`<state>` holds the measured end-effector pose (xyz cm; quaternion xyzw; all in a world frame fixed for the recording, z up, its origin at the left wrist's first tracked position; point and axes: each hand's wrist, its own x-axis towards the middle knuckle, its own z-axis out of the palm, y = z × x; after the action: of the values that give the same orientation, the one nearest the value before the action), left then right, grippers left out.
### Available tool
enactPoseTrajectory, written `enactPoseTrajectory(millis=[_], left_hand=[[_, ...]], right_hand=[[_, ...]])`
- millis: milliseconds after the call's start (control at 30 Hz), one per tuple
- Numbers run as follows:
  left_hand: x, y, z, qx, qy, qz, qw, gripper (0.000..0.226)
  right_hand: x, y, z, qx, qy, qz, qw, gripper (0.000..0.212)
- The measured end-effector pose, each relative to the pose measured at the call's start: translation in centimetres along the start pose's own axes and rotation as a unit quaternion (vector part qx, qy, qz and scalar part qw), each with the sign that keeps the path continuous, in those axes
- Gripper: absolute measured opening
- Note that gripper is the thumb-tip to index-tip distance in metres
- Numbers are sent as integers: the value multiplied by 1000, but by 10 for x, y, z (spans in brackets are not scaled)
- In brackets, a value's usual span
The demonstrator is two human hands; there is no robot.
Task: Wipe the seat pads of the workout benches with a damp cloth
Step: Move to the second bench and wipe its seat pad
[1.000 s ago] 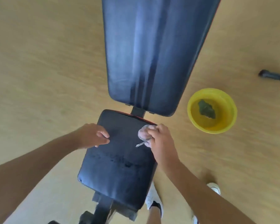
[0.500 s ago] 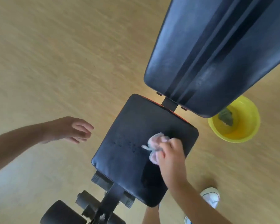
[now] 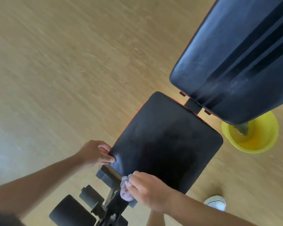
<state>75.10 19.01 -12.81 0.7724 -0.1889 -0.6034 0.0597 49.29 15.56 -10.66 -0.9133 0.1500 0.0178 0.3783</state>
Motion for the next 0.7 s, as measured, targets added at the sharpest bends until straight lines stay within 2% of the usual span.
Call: enactPoseTrajectory(millis=[33,67,100,133,167,200,233,267,300,333,367,400,433,467,500,533,600,633,667,700], left_hand=[[-1,1,2,-15,8,-7,1000,34],[-3,2,3,-23,16,-10,1000,35],[-4,3,4,-29,24,-10,999,35],[-6,3,4,-34,32,-11,999,34],[-7,3,5,-39,39,-12,998,33],[-8,4,5,-40,42,-11,998,31],[-10,6,6,-38,42,-9,998,29],[-10,8,7,-34,39,-6,999,28],[-10,9,7,-30,34,-4,999,28],[-10,9,6,-24,27,-3,999,28],[-9,8,4,-14,15,-3,1000,28],[-9,8,0,-7,0,-6,1000,27],[-7,7,-4,-6,-16,-11,1000,25],[-6,6,-8,-16,-33,-18,999,25],[-6,4,-13,-27,-46,-27,998,30],[-6,2,-15,-35,-52,-36,997,38],[-6,1,-17,-62,-48,-54,995,51],[-6,1,-17,-90,-49,-62,993,54],[-7,1,-18,-118,-50,-70,989,55],[-8,1,-20,-137,-49,-77,986,57]], right_hand=[[9,20,-21,-42,-3,-26,999,13],[20,44,-43,-50,49,30,997,15],[32,64,-71,-16,141,138,980,12],[42,90,-93,-23,269,250,930,7],[47,106,-108,-22,352,358,865,5],[50,109,-108,-19,378,425,822,6],[51,99,-97,-12,371,433,821,5],[53,79,-73,5,335,415,846,5],[52,52,-49,10,259,341,904,9],[49,23,-27,15,163,213,963,11],[43,0,-14,-18,49,64,997,14],[43,-1,-9,-69,-51,-68,994,17],[53,14,-20,-101,-101,-130,981,17],[69,36,-40,-121,-103,-104,982,12],[86,60,-63,-140,-42,-28,989,12],[101,79,-84,-154,51,91,983,13],[114,90,-96,-66,204,324,921,9],[116,80,-81,-3,238,366,900,11],[117,58,-59,34,211,344,914,14],[116,33,-30,61,132,266,953,19]])
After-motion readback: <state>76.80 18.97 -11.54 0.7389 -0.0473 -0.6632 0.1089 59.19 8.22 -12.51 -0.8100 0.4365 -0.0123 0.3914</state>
